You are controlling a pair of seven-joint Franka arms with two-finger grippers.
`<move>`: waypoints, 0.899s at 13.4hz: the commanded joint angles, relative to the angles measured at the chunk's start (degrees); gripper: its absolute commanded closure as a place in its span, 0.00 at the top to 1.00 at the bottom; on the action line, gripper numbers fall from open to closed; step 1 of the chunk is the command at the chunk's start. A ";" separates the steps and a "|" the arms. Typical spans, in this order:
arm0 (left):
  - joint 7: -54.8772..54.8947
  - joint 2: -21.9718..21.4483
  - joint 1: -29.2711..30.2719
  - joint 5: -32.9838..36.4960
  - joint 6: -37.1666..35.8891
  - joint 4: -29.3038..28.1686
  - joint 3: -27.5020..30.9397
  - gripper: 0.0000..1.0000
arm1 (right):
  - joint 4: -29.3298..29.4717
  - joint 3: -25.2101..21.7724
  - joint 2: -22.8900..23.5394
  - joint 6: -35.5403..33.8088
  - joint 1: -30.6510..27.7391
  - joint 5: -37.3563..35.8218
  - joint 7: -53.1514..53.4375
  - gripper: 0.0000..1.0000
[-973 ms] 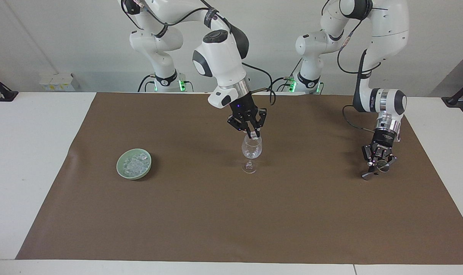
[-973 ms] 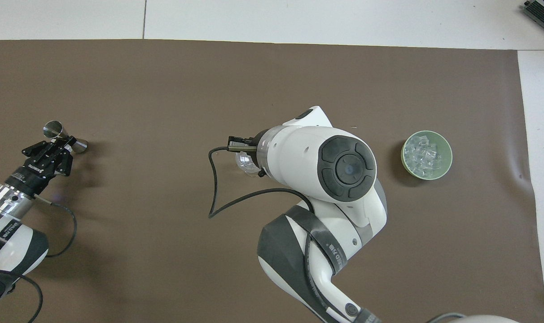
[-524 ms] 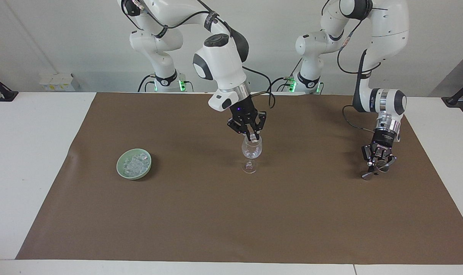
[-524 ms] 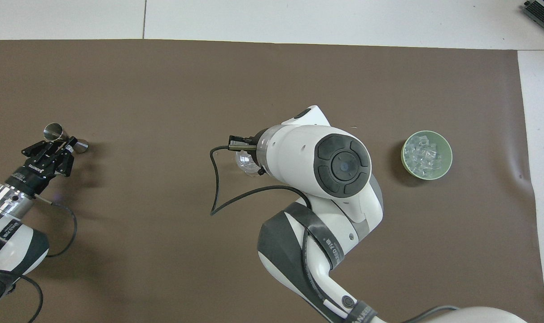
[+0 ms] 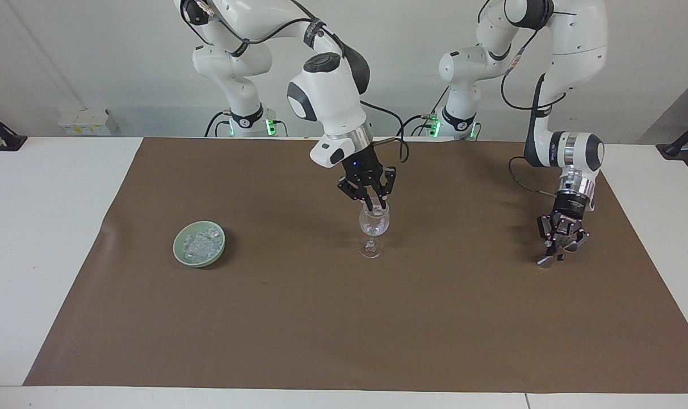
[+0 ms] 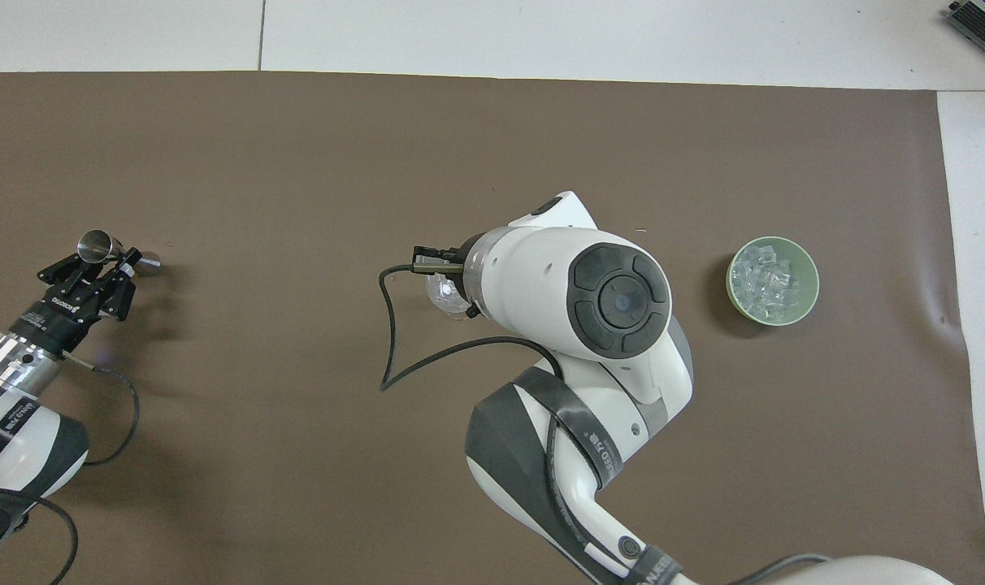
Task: Pour wine and add ice with both arms
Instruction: 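Tilt the green cup over the glass to pour ice with the right gripper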
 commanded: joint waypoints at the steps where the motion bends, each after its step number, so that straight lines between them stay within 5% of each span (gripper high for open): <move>1: 0.07 0.69 0.24 -0.85 -0.85 0.77 0.04 0.45 | 0.07 0.69 0.18 0.19 -0.30 -1.39 2.45 0.64; 3: 0.07 0.69 0.32 -0.85 -0.85 0.77 0.04 0.49 | 0.25 0.61 0.01 0.10 -0.30 -1.48 2.54 1.00; 8: 0.24 0.61 0.67 -0.68 -1.47 0.77 0.04 0.66 | 1.04 -1.67 -1.66 -0.95 -0.83 -4.20 2.27 1.00; 10: 2.25 0.43 0.76 -0.42 -1.73 0.68 0.04 1.00 | 1.22 -2.73 -3.06 -3.23 -0.83 -4.38 2.27 1.00; 12: 3.58 0.34 0.76 -0.33 -2.26 0.68 0.04 1.00 | 1.22 -4.75 -5.26 -6.65 -0.83 -6.91 1.75 1.00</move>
